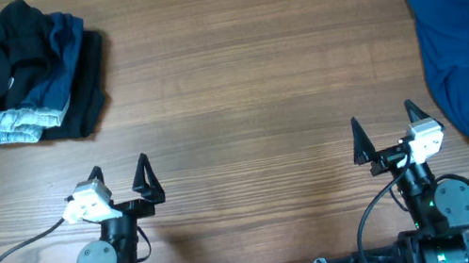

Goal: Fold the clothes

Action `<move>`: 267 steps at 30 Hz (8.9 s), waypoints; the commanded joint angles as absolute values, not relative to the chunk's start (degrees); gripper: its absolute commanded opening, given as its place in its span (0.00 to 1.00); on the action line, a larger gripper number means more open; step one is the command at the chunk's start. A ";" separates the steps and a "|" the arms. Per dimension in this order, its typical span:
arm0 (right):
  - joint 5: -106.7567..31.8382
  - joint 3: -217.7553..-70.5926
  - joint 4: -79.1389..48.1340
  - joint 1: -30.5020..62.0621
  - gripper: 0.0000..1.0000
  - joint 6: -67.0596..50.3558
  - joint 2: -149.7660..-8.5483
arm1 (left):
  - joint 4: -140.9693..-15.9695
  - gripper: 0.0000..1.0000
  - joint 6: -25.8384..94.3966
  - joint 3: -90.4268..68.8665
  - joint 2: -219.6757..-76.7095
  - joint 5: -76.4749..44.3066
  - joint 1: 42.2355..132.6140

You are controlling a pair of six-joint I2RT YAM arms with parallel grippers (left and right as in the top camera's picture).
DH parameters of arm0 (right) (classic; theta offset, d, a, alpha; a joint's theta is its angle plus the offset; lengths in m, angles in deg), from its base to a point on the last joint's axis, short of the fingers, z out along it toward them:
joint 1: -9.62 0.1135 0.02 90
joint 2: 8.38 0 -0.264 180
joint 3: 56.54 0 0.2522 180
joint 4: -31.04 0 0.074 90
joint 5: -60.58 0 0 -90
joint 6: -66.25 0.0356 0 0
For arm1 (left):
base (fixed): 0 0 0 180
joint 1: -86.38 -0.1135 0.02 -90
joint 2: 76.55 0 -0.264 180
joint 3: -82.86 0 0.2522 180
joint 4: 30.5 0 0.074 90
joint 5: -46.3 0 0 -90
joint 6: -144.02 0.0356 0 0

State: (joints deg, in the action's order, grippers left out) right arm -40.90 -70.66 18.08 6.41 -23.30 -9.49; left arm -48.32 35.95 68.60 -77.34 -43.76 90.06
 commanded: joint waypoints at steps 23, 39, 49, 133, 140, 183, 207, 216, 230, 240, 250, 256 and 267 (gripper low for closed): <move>-40.14 -70.59 18.12 6.26 1.00 -22.25 -8.96 | -48.51 1.00 37.09 68.78 -76.93 -43.08 89.73; -40.14 -70.59 18.12 6.26 1.00 -22.23 -8.99 | -48.51 1.00 37.09 68.78 -76.97 -43.08 89.73; -40.14 -70.59 18.12 6.26 1.00 -22.25 -8.96 | -48.51 1.00 37.09 68.78 -76.97 -43.08 89.73; -30.89 -143.31 12.53 -24.82 0.90 -14.82 -124.41 | -67.90 1.00 39.03 5.53 -163.57 -25.13 104.55; -31.74 -143.31 14.76 -25.45 0.88 -14.84 -124.46 | -67.88 1.00 39.01 5.53 -163.57 -25.72 104.55; -56.42 -147.79 -30.20 30.85 0.04 -11.78 -107.06 | -66.37 1.00 38.84 2.38 -151.64 -28.98 85.45; -45.86 -150.06 -38.44 18.98 0.94 -6.19 -105.05 | -57.93 1.00 44.85 2.38 -167.83 -29.20 97.27; -40.79 -142.00 -31.23 8.69 0.91 -5.55 -106.27 | -51.25 1.00 44.85 2.38 -179.11 -29.48 103.70; -31.66 -122.94 0.07 7.40 0.56 -2.63 -106.53 | -52.60 1.00 44.83 2.38 -179.09 -30.99 103.89; -30.72 -121.06 10.56 7.40 0.04 -1.10 -106.53 | -54.57 1.00 44.80 2.38 -179.09 -33.59 103.85; -30.24 -135.77 30.82 6.17 0.04 -22.19 -106.10 | -54.48 1.00 44.80 2.38 -179.09 -34.64 103.85; -30.26 -139.81 42.04 2.24 0.04 -21.07 -107.69 | -52.75 1.00 44.63 2.38 -179.09 -34.62 103.85; -34.02 -153.80 25.88 -0.86 1.00 -14.60 -122.25 | -52.45 1.00 44.61 2.38 -179.09 -34.58 103.85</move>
State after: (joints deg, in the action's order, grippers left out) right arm -32.57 -149.10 30.95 -0.91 -16.02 -122.42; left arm -52.01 43.49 3.10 -179.09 -34.07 103.94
